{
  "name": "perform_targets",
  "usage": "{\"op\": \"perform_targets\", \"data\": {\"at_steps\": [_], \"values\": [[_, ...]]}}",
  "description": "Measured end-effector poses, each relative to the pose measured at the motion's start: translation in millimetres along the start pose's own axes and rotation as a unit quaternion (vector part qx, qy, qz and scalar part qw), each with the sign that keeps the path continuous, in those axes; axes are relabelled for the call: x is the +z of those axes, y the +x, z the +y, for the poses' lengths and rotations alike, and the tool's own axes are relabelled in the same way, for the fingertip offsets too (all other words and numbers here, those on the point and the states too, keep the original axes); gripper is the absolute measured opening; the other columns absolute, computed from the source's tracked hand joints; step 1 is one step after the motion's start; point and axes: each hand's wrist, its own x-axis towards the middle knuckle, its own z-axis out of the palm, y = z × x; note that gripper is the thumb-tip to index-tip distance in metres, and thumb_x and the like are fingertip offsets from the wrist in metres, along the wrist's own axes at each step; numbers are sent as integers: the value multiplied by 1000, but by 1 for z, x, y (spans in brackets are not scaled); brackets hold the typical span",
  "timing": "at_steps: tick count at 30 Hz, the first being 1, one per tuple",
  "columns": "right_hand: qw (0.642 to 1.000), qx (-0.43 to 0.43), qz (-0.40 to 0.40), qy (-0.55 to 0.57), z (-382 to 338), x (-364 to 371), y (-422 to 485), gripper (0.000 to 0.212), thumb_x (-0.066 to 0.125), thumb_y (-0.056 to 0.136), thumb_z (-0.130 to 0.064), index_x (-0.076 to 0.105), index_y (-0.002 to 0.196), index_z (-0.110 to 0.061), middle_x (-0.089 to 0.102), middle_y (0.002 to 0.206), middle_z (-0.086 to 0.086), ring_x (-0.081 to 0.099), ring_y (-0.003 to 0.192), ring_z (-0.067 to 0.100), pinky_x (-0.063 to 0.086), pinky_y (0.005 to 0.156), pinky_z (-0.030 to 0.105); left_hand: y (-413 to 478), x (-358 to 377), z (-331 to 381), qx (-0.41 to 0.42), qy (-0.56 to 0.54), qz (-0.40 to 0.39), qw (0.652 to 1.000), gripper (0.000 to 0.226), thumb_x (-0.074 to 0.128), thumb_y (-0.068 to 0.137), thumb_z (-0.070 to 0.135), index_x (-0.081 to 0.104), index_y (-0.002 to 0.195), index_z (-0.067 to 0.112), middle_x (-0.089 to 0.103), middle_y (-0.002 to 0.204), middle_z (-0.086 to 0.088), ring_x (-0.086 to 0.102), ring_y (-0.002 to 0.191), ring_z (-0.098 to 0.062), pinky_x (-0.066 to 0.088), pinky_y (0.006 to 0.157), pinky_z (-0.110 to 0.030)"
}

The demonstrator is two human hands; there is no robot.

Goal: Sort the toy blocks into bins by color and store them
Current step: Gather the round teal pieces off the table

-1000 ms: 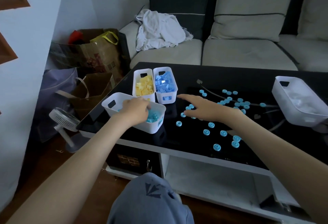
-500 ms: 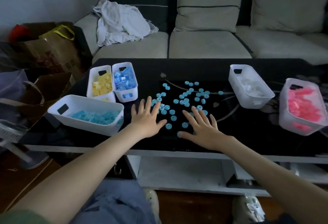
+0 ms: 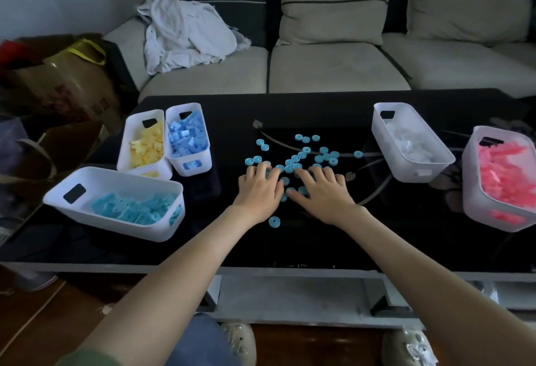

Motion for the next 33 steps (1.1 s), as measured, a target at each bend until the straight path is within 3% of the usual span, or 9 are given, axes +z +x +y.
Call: {"op": "perform_targets", "data": {"at_steps": [5,9,14,18,22,27,33], "values": [[997,11,66,29,8,-1,8,38,42,93,-45,44,120,-19,48,120,2,42,113,23,34,93,38,10,4,-5,20,-21,51,998,31,37,99,33,49,122,16,41,118,-8,42,104,-23,34,80,-32],[995,40,84,45,4,1,16,30,49,90,-36,45,108,-12,49,112,5,44,107,25,36,88,37,14,0,-4,65,-114,40,991,25,40,99,30,49,118,16,46,102,-2,50,82,-16,44,66,-26],[993,22,108,34,-1,4,18,21,46,88,-26,44,102,-10,51,103,6,49,96,24,38,80,32,17,0,-3,67,-75,30,994,26,36,100,32,44,118,16,48,97,1,45,60,-9,27,44,-19],[995,13,96,18,-5,5,23,26,42,90,-24,45,110,-8,51,107,8,51,96,23,41,81,33,17,-3,2,8,-59,28,998,20,38,98,31,42,104,12,49,85,3,46,53,-10,26,41,-22],[994,58,98,-3,-9,8,25,25,39,92,-28,49,104,-8,56,106,9,53,95,23,40,77,31,16,-5,4,-57,-48,18,997,19,41,93,33,34,92,15,47,66,6,45,46,-10,25,40,-26],[992,59,109,-23,-10,9,22,27,37,95,-28,55,94,-7,62,94,8,57,86,23,34,61,28,15,-5,5,-52,-36,17,998,20,40,95,34,38,94,14,48,55,7,45,42,-11,26,39,-25],[993,66,96,-23,-12,4,20,22,36,98,-30,44,88,-12,57,74,1,46,59,16,26,45,27,16,-5,6,-35,5,12,999,20,34,99,27,46,93,12,42,52,7,37,40,-11,19,40,-28]]}}
